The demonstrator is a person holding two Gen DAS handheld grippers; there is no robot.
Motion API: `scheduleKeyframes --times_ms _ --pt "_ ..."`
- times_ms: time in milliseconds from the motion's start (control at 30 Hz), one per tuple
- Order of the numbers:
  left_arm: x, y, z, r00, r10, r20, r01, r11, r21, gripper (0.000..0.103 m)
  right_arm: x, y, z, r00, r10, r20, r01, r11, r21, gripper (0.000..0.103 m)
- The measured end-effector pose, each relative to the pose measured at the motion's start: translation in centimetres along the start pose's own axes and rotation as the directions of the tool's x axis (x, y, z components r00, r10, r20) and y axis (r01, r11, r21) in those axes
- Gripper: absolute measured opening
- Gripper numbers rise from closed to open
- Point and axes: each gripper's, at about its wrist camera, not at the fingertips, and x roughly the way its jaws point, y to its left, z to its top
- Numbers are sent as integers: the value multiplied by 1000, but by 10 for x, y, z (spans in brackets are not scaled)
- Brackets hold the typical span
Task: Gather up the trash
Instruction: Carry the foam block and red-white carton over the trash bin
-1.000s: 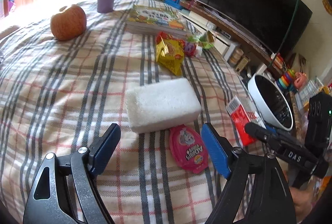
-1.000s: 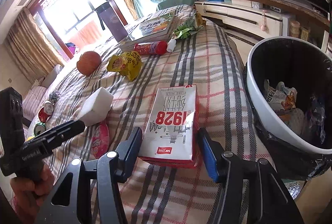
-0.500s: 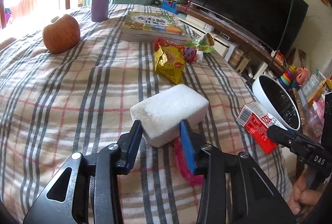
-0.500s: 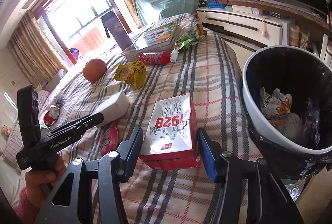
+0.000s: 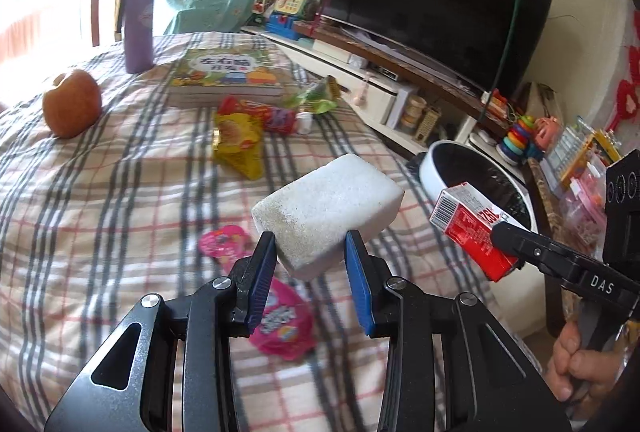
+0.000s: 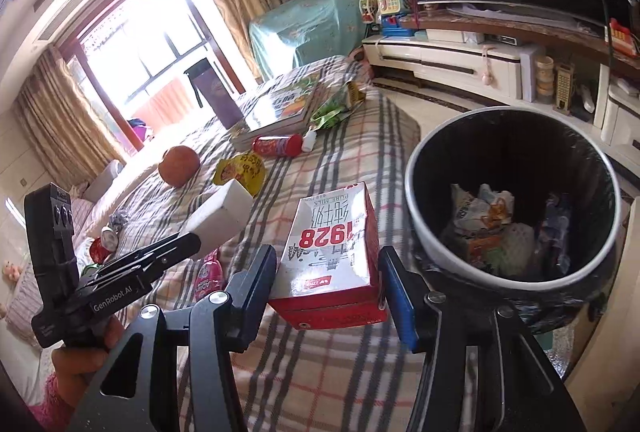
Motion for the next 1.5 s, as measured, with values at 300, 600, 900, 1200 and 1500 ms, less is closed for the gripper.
scheduleKeyframes --times_ms 300,600,900,1200,1500 --pt "10 -36 3 998 -55 -23 56 997 51 34 -24 -26 1 999 -31 35 30 999 38 54" --pt "21 -66 8 995 -88 -41 92 992 90 34 -40 -52 4 996 -66 63 61 995 79 54" --pt "34 -98 14 991 -113 -66 122 983 141 34 -50 -76 7 991 -105 78 96 989 112 54" --pt "47 -122 22 988 -127 -84 140 975 174 34 -51 -96 10 988 -132 79 120 983 136 54" --pt "60 -140 30 986 -133 -100 152 966 211 34 -50 -111 15 986 -150 73 137 978 156 54"
